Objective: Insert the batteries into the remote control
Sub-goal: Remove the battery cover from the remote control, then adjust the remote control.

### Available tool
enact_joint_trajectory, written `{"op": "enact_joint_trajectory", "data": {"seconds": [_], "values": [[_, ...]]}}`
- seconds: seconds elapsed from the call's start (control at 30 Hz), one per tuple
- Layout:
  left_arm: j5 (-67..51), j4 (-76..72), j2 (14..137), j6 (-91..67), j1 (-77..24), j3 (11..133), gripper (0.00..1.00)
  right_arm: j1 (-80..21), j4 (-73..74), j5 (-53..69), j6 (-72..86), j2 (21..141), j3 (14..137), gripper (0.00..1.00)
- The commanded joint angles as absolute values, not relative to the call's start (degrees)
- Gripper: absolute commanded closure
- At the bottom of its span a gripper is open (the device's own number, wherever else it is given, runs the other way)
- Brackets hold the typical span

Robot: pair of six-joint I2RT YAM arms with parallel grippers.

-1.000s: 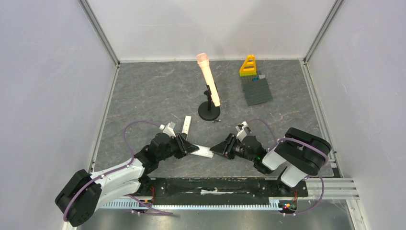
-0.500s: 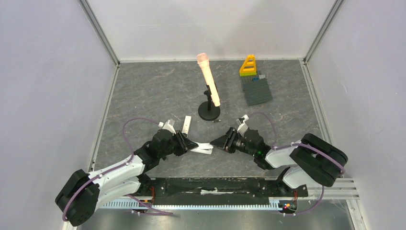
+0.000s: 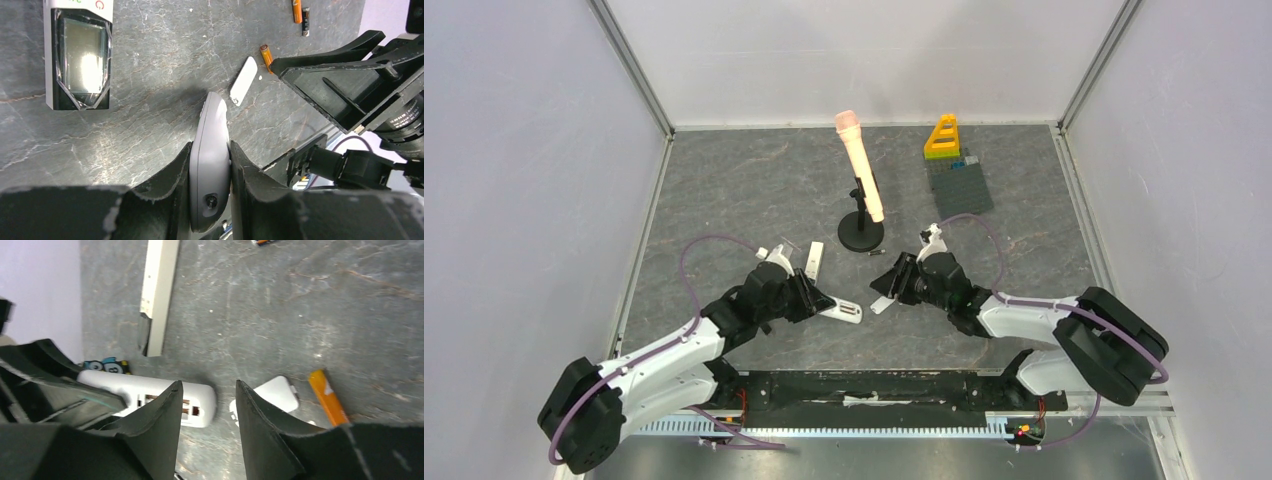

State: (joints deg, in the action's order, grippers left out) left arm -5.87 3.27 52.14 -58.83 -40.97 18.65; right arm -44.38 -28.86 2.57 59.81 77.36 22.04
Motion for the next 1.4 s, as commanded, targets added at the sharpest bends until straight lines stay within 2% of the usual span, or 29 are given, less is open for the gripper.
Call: {"op": "enact_joint_trajectory", "data": {"seconds": [0.0, 0.2, 0.33, 0.47, 0.6, 0.9, 1.03, 1.37], "values": [[-1.4, 16.5, 52.6, -49.2, -41.0, 19.9, 0.98, -44.3, -23.8, -0.2, 53.7, 74.1, 23.5, 0.54], [-9.2, 15.9, 48.6, -40.1, -41.0, 23.0, 0.98, -44.2, -19.6, 7.6, 45.0, 68.7, 24.4, 0.42], [-18.3, 6.2, 46.3, -40.0, -41.0, 21.9, 0.98, -44.2, -16.2, 13.8, 37.3, 63.3, 24.1, 0.24], [-26.5, -3.7, 45.6, -40.2, -41.2, 19.7, 0.98, -44.3, -14.7, 19.1, 30.2, 55.7, 22.2, 0.11], [-31.2, -7.6, 46.7, -39.5, -41.5, 21.1, 0.98, -44.2, -11.6, 25.6, 25.5, 52.6, 22.6, 0.07], [-43.0, -8.7, 51.6, -33.1, -43.7, 28.3, 0.98, -44.3, -10.9, 41.6, 24.7, 51.7, 23.7, 0.07], [-45.4, -8.1, 53.1, -30.1, -45.7, 29.9, 0.98, -44.3, -10.0, 43.5, 26.0, 51.4, 23.9, 0.11], [-47.9, -7.5, 55.2, -26.5, -47.2, 33.6, 0.98, -45.4, -11.1, 48.6, 28.1, 51.0, 22.8, 0.36]]}}
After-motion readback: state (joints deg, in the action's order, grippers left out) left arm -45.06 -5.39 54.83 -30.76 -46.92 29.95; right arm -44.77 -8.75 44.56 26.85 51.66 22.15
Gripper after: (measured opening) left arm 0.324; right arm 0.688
